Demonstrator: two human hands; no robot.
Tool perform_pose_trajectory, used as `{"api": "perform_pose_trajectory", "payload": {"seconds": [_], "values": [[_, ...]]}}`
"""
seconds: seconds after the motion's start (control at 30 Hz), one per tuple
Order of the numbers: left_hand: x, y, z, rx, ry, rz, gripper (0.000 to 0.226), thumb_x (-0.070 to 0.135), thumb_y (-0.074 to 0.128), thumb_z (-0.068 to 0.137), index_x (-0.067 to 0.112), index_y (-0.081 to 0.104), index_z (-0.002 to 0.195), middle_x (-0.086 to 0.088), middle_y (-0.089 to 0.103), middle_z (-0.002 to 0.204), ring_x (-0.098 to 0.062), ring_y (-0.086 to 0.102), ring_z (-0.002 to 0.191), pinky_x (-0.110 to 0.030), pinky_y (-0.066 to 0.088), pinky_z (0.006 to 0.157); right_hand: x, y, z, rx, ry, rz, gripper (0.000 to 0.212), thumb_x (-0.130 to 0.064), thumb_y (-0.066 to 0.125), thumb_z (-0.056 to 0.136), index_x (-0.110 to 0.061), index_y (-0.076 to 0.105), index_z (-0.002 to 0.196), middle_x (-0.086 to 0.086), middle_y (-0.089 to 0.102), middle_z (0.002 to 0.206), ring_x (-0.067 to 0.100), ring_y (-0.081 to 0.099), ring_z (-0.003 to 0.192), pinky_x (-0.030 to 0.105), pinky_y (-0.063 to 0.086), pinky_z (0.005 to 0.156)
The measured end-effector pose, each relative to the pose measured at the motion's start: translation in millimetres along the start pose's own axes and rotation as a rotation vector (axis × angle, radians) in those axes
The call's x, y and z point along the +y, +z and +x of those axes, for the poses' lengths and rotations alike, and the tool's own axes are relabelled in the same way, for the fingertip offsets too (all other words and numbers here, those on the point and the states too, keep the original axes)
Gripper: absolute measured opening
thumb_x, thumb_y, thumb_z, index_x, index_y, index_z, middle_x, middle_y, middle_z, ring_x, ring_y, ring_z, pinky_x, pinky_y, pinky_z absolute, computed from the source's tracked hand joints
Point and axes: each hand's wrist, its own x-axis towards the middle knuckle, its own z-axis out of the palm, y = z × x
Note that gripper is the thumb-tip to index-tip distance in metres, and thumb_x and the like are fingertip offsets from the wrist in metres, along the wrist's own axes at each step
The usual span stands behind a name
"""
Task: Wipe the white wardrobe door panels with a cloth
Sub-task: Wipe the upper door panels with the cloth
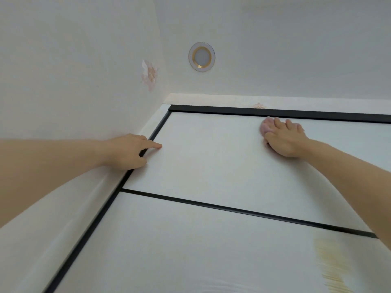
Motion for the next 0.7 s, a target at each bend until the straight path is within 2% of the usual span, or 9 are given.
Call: {"api": "perform_pose_trajectory", "payload": {"seconds": [0.07, 0.13, 0.2, 0.27, 0.3, 0.37, 0.53, 0.6, 0.7], "values": [[1, -1, 0, -0.001, -0.017, -0.013, 0.067, 0.018, 0.051, 0.094, 0.044, 0.03, 0.153, 0.007, 0.049, 0.127, -0.017, 0.043, 0.124, -0.033, 0.036, 0.107, -63, 13, -4, 0.02, -0.135, -0.015, 0.057, -0.034, 0.011, 0.097, -0.018, 0.023, 0.151, 0.009, 0.028, 0.158, 0.037, 0.025, 0.146, 0.053, 0.016, 0.12], [3, -1, -2, -0.011, -0.041, -0.031, 0.069, 0.014, 0.053, 0.093, 0.041, 0.033, 0.153, 0.005, 0.051, 0.13, -0.018, 0.045, 0.123, -0.032, 0.037, 0.107, -138, 24, -41, 0.055, -0.395, -0.046, 0.063, -0.032, 0.008, 0.091, -0.015, 0.026, 0.149, 0.01, 0.033, 0.155, 0.037, 0.032, 0.139, 0.051, 0.022, 0.116], [5, -3, -4, -0.016, -0.056, -0.039, 0.071, 0.01, 0.055, 0.091, 0.036, 0.034, 0.154, 0.003, 0.05, 0.142, -0.018, 0.047, 0.126, -0.029, 0.036, 0.107, -194, 35, -98, -0.016, -0.672, -0.008, 0.063, -0.035, 0.008, 0.095, -0.018, 0.022, 0.153, 0.008, 0.026, 0.16, 0.034, 0.021, 0.147, 0.051, 0.013, 0.121], [7, -6, -5, -0.041, -0.061, -0.03, 0.073, 0.008, 0.056, 0.09, 0.032, 0.033, 0.155, 0.003, 0.042, 0.155, -0.018, 0.043, 0.137, -0.023, 0.033, 0.109, -211, 36, -140, -0.121, -0.878, 0.066, 0.055, -0.036, 0.016, 0.104, -0.024, 0.018, 0.157, 0.004, 0.016, 0.166, 0.029, 0.007, 0.153, 0.049, 0.002, 0.124], [7, -7, -7, -0.051, -0.072, -0.022, 0.073, 0.008, 0.056, 0.09, 0.032, 0.031, 0.155, 0.002, 0.038, 0.158, -0.019, 0.041, 0.14, -0.023, 0.033, 0.111, -207, 34, -140, -0.119, -0.93, 0.058, 0.053, -0.035, 0.017, 0.104, -0.025, 0.02, 0.156, 0.003, 0.017, 0.165, 0.03, 0.009, 0.153, 0.048, 0.004, 0.124], [9, -8, -12, -0.066, -0.1, -0.021, 0.075, 0.01, 0.054, 0.091, 0.035, 0.028, 0.156, 0.002, 0.037, 0.159, -0.02, 0.04, 0.141, -0.026, 0.033, 0.113, -186, 26, -107, -0.045, -0.881, -0.001, 0.051, -0.032, 0.017, 0.104, -0.024, 0.022, 0.154, 0.005, 0.024, 0.162, 0.034, 0.018, 0.149, 0.047, 0.011, 0.123], [8, -9, -15, -0.072, -0.114, -0.154, 0.077, 0.003, 0.041, 0.093, 0.035, 0.017, 0.159, 0.023, 0.037, 0.156, -0.013, 0.048, 0.12, -0.021, 0.033, 0.097, -146, 7, 7, -0.008, -0.305, 0.096, 0.025, -0.025, 0.016, 0.099, -0.02, 0.035, 0.115, 0.001, 0.04, 0.12, 0.033, 0.035, 0.125, 0.043, 0.023, 0.105], [6, -8, -13, -0.047, -0.118, -0.176, 0.075, 0.0, 0.036, 0.095, 0.033, 0.014, 0.159, 0.023, 0.037, 0.156, -0.014, 0.047, 0.125, -0.02, 0.032, 0.096, -173, 11, 19, 0.008, -0.269, 0.124, 0.033, -0.027, 0.015, 0.099, -0.017, 0.038, 0.12, 0.001, 0.041, 0.123, 0.031, 0.034, 0.126, 0.043, 0.022, 0.108], [4, -2, -13, 0.018, -0.104, -0.173, 0.073, -0.004, 0.033, 0.095, 0.028, 0.019, 0.159, 0.013, 0.042, 0.156, -0.018, 0.044, 0.137, -0.019, 0.031, 0.102, -239, 29, -7, 0.026, -0.395, 0.14, 0.043, -0.032, 0.017, 0.1, -0.014, 0.039, 0.133, 0.004, 0.041, 0.138, 0.032, 0.031, 0.136, 0.048, 0.019, 0.116]]}}
